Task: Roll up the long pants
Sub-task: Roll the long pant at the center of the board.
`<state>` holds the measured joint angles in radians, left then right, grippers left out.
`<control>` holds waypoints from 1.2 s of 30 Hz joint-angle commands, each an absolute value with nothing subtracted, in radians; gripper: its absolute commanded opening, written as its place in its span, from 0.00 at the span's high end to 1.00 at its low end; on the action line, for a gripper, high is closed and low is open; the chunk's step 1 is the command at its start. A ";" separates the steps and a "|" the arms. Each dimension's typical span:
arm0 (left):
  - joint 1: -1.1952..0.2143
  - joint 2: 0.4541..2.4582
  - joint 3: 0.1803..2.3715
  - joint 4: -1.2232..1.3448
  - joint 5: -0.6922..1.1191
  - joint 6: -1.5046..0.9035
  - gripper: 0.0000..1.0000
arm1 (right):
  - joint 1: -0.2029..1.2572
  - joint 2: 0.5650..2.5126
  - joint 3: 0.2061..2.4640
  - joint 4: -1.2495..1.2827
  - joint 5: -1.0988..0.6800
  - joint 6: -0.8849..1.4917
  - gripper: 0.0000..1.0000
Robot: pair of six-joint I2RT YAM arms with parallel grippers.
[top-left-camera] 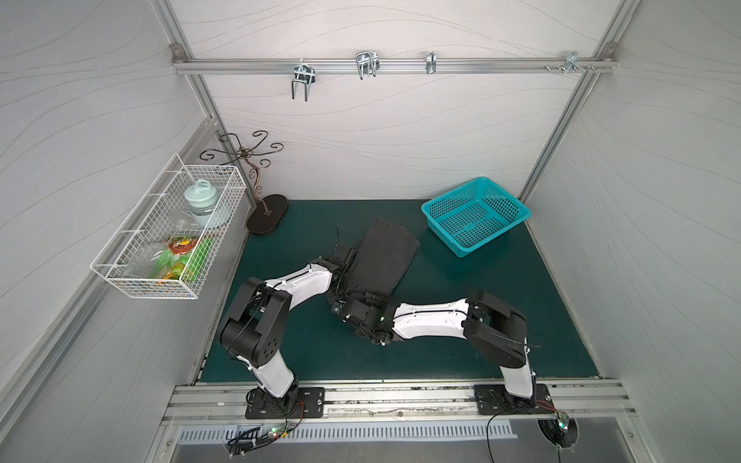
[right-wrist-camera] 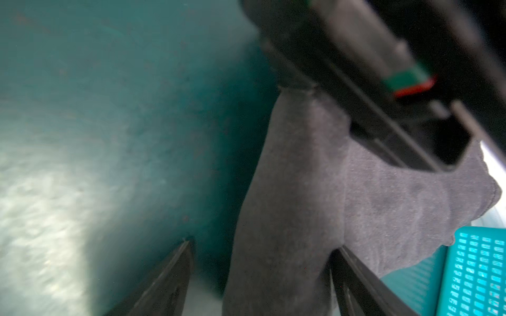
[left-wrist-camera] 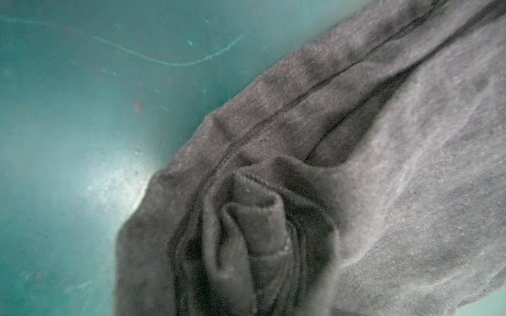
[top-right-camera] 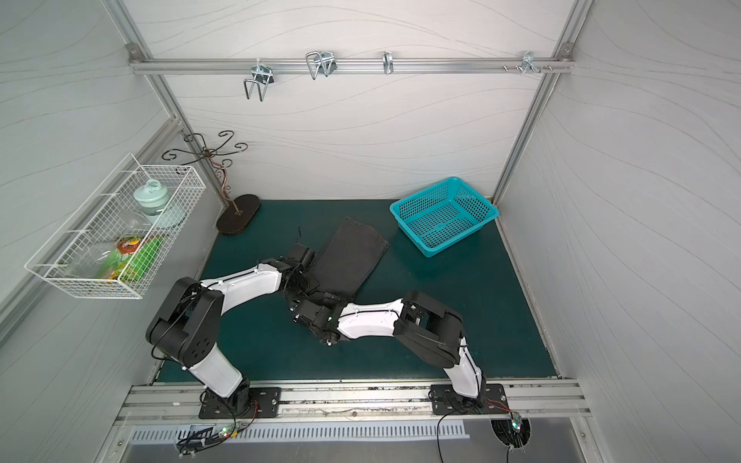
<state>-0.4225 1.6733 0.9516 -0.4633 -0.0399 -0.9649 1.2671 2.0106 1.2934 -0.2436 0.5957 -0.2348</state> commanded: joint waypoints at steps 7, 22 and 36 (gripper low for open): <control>-0.432 1.672 0.950 -0.498 0.038 -0.962 0.91 | 1.176 2.099 1.316 -0.278 0.585 -0.277 0.56; -0.432 1.648 1.019 -0.589 -0.039 -0.992 0.91 | 1.129 2.031 1.277 -0.438 0.309 -0.194 1.00; -0.430 1.586 1.279 -0.877 -0.282 -0.970 0.27 | 1.004 2.075 1.304 -0.524 -0.016 -0.099 1.00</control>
